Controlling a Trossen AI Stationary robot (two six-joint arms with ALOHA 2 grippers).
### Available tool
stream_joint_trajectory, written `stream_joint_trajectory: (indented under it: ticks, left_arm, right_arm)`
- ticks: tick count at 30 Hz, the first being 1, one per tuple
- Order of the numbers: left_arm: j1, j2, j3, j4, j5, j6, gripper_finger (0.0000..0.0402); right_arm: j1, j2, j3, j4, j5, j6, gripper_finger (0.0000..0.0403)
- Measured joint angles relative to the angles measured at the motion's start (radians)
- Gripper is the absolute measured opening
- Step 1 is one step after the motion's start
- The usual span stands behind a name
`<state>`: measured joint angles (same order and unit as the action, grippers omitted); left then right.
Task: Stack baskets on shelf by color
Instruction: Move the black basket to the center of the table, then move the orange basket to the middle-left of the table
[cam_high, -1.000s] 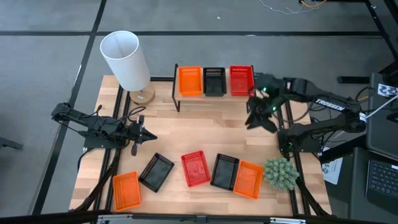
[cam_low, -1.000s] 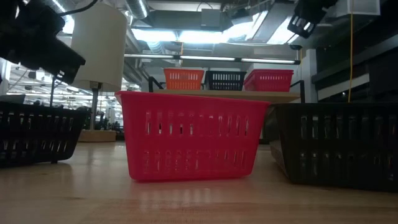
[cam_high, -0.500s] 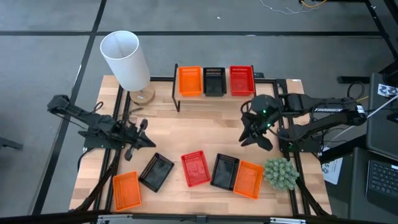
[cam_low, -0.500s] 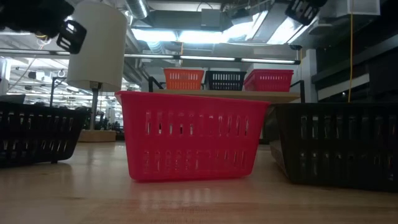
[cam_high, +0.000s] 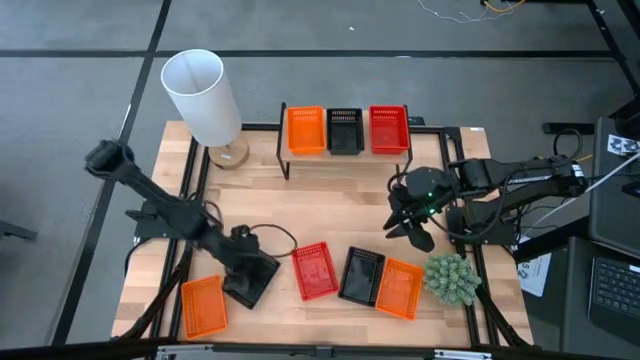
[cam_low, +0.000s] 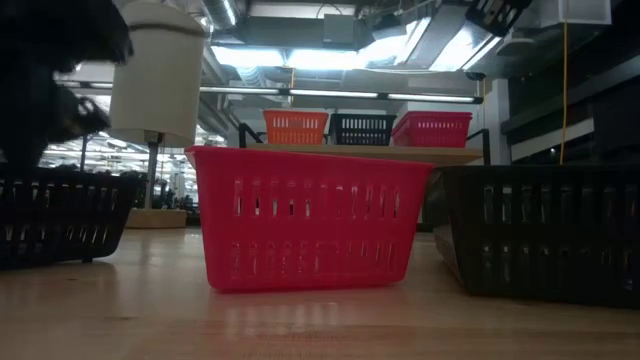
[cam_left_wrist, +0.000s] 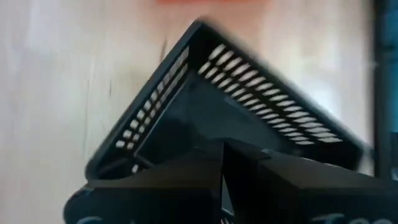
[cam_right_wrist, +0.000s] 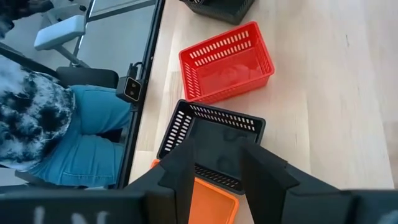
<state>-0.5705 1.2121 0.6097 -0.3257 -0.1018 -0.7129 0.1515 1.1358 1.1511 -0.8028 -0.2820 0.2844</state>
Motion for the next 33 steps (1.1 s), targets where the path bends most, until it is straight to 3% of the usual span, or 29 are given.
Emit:
stream_joint_trajectory:
  ticks: [5, 10, 15, 21, 24, 27, 30, 33]
  left_arm:
    - [0.005, 0.140, 0.078, 0.003, -0.077, -0.004, 0.0000]
    - [0.086, 0.262, 0.170, -0.092, -0.164, 0.099, 0.0000]
    - [0.231, 0.295, 0.259, -0.191, -0.358, 0.252, 0.0000]
    - [0.349, 0.282, 0.371, -0.251, -0.445, 0.382, 0.0000]
    - [0.334, 0.255, 0.488, -0.393, -0.378, 0.383, 0.0000]
    - [0.285, 0.225, 0.600, -0.607, -0.184, 0.322, 0.0000]
    - [0.215, 0.219, 0.670, -0.767, -0.015, 0.087, 0.0000]
    - [0.105, 0.222, 0.658, -0.875, 0.094, -0.102, 0.0000]
  right_arm:
    - [0.019, 0.000, 0.000, 0.000, 0.014, -0.002, 0.0119]
    - [0.047, 0.000, 0.000, -0.001, 0.040, -0.004, 0.0119]
    - [0.070, 0.000, 0.000, -0.001, 0.084, -0.005, 0.0119]
    - [0.093, 0.000, 0.000, -0.002, 0.092, -0.005, 0.0119]
    - [0.106, 0.000, 0.000, -0.003, 0.106, -0.005, 0.0119]
    - [0.118, 0.000, 0.000, -0.008, 0.107, -0.005, 0.0119]
    - [0.135, 0.000, 0.000, -0.030, 0.107, -0.034, 0.0119]
    - [0.156, 0.000, -0.007, -0.034, 0.129, -0.060, 0.0119]
